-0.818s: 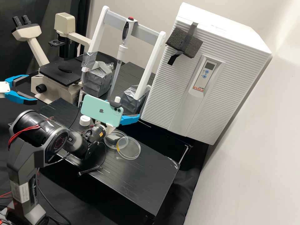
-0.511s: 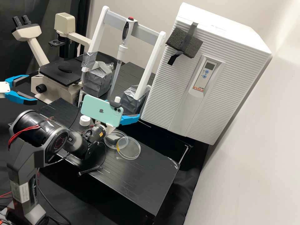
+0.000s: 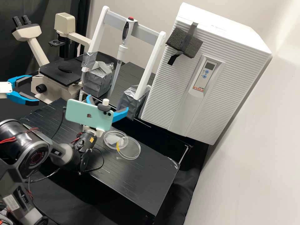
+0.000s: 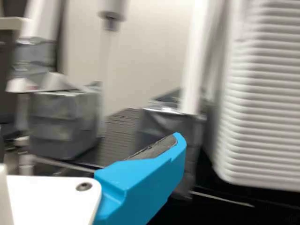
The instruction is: Close the bottle
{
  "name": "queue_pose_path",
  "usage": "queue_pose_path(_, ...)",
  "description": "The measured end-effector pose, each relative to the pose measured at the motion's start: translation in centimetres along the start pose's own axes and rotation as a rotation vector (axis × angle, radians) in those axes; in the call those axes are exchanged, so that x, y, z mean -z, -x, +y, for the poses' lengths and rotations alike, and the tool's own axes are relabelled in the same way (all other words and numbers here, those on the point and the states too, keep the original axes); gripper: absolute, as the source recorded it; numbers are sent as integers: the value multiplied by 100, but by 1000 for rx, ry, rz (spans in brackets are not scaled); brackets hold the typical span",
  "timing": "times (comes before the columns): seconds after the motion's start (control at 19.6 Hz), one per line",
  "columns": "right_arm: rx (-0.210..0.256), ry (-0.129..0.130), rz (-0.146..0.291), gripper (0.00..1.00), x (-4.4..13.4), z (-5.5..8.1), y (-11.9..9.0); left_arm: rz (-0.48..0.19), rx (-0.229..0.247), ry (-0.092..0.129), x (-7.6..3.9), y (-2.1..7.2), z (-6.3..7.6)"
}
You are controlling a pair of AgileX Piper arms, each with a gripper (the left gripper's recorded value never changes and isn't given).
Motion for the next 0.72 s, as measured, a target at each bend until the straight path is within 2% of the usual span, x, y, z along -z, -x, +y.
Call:
queue_pose_path(0.1,78,9,57,100,-2,-72,109,-2,0,0,-2,-4,0)
queue_pose_path(0.2,147,9,60,100,-41,-124,184,-13,-1,-3,-21,-22,6)
queue_pose_path(0.31,196,13,51,100,-89,-160,264,-19,-3,-5,-30,-33,12)
queue_pose_path(0.46,247,18,35,100,-147,-186,362,-21,-9,-8,-28,-45,27)
queue_pose_path(0.72,278,31,43,100,-127,-197,442,-24,-9,-9,-33,-50,29)
